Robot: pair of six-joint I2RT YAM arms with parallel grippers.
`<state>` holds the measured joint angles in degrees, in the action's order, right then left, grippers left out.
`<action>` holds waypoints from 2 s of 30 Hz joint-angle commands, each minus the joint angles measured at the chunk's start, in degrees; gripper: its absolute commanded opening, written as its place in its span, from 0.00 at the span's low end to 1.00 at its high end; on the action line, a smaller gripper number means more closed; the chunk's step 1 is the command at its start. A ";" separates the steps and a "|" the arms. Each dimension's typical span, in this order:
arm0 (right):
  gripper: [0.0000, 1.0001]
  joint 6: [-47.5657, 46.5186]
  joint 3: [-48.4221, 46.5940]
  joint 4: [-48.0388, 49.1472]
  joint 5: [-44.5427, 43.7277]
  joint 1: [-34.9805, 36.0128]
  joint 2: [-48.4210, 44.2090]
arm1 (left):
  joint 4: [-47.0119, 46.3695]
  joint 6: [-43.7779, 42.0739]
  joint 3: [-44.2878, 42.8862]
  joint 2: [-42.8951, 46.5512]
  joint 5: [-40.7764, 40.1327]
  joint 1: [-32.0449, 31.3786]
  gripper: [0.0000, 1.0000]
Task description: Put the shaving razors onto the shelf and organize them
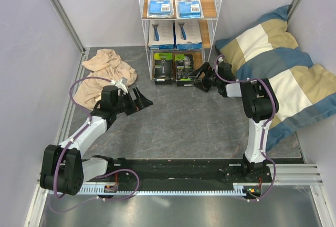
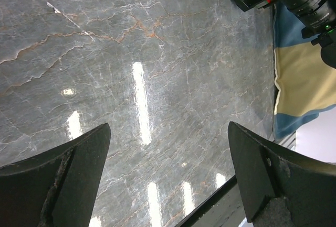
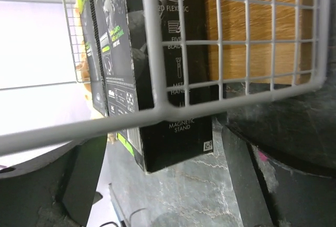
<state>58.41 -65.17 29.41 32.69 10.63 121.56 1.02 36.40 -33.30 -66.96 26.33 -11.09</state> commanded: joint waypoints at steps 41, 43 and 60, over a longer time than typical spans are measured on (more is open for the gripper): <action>0.62 -5.67 0.39 -3.65 -2.98 0.97 -6.59 | -3.75 0.60 1.92 1.39 1.45 -1.04 1.00; 0.65 -6.99 2.40 -4.88 -2.98 0.88 -9.84 | -2.95 0.07 1.49 2.09 1.27 -1.04 1.00; 0.98 -25.53 9.71 -32.10 -15.53 1.23 -40.95 | 8.29 -7.22 -8.00 8.25 -0.31 -1.04 1.00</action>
<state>39.75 -56.27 6.37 22.94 11.77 86.63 5.56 34.76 -36.10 -60.73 27.09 -11.77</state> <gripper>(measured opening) 0.980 0.995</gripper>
